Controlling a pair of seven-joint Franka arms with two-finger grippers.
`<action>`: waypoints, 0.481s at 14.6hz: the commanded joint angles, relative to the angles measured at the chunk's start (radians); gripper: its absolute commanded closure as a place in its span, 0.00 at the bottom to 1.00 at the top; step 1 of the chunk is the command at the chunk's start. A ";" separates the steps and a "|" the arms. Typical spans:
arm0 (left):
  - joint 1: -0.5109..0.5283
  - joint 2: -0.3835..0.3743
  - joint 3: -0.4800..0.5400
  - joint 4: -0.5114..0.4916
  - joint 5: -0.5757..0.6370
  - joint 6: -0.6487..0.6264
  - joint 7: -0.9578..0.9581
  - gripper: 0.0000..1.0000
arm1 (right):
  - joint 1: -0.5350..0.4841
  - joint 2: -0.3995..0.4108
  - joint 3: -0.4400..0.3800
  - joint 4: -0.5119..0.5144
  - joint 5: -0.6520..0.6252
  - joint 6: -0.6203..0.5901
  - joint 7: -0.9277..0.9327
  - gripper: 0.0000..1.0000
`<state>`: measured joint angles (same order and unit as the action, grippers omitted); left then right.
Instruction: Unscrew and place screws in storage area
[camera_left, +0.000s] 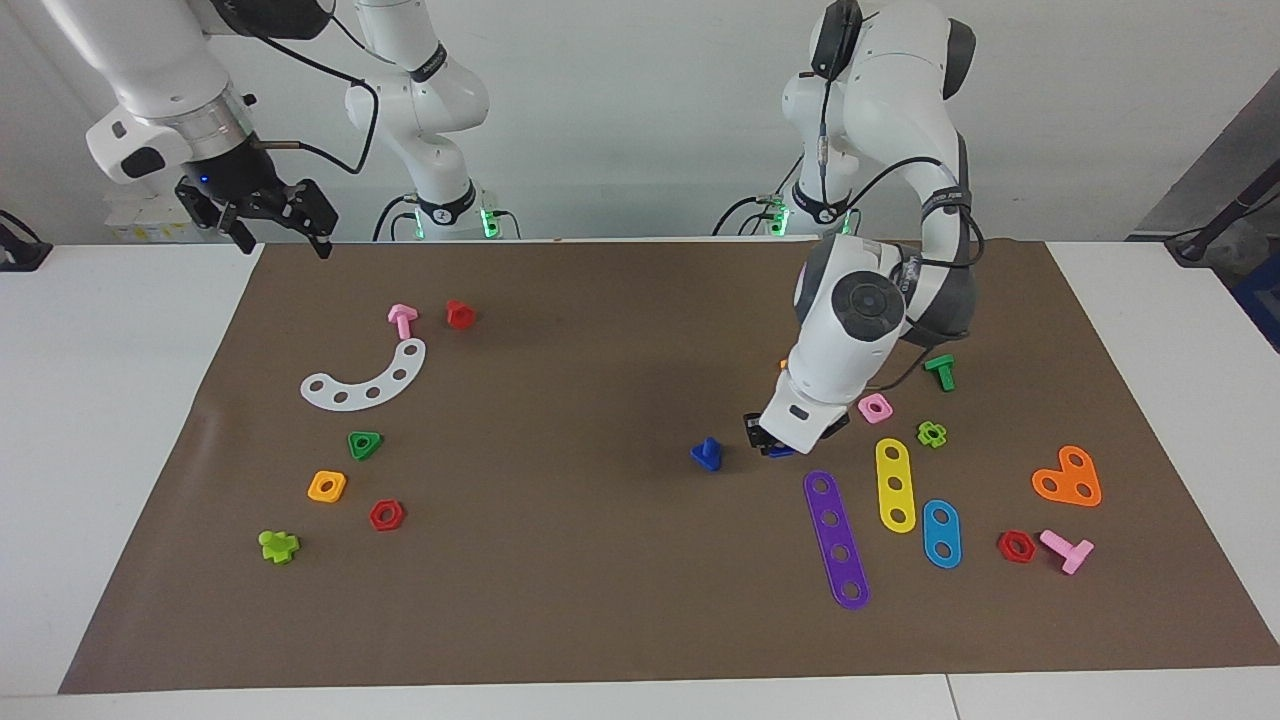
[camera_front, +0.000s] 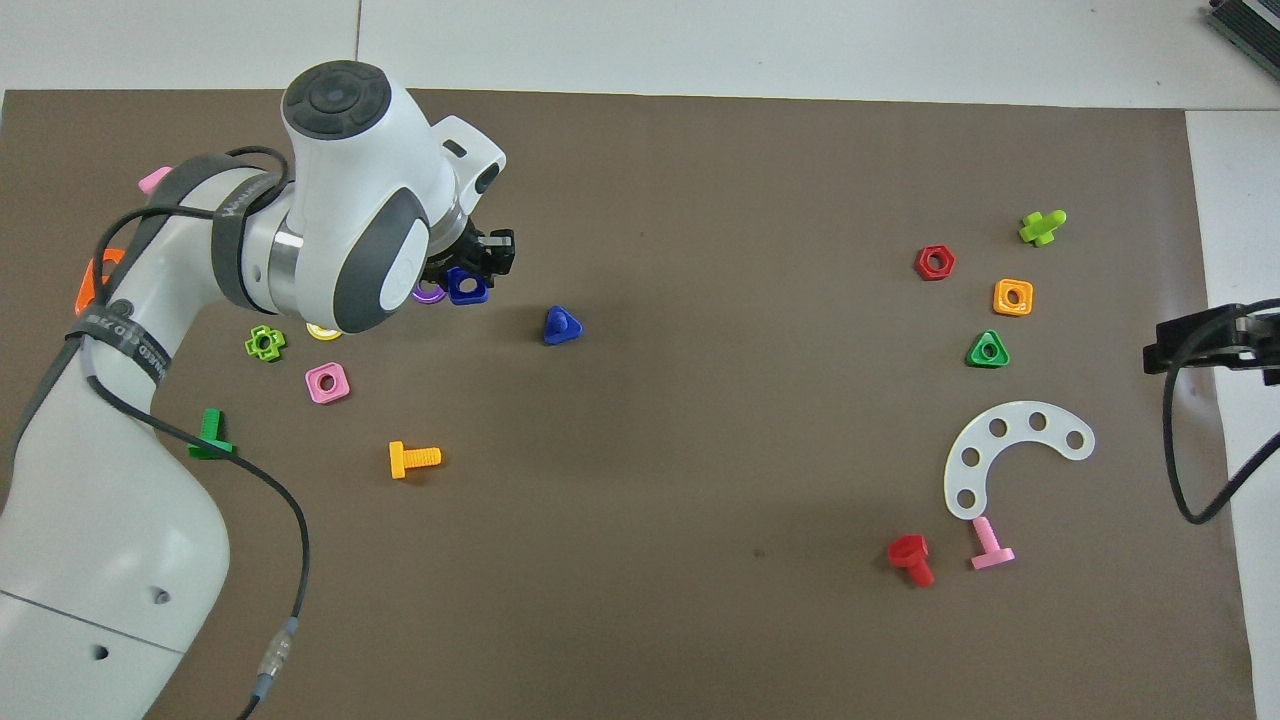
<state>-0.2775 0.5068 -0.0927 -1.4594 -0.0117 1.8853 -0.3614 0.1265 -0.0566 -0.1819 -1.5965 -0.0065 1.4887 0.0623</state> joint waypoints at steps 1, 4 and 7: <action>0.066 -0.122 -0.005 -0.203 -0.046 0.009 0.164 1.00 | -0.001 -0.017 0.001 -0.014 -0.006 -0.004 -0.004 0.00; 0.075 -0.162 -0.004 -0.317 -0.054 0.072 0.208 1.00 | -0.001 -0.017 0.002 -0.014 -0.007 -0.004 -0.004 0.00; 0.070 -0.192 -0.004 -0.444 -0.054 0.228 0.209 1.00 | -0.001 -0.017 0.002 -0.014 -0.007 -0.004 -0.004 0.00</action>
<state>-0.2025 0.3813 -0.0987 -1.7671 -0.0437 1.9988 -0.1718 0.1265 -0.0566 -0.1819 -1.5965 -0.0065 1.4887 0.0623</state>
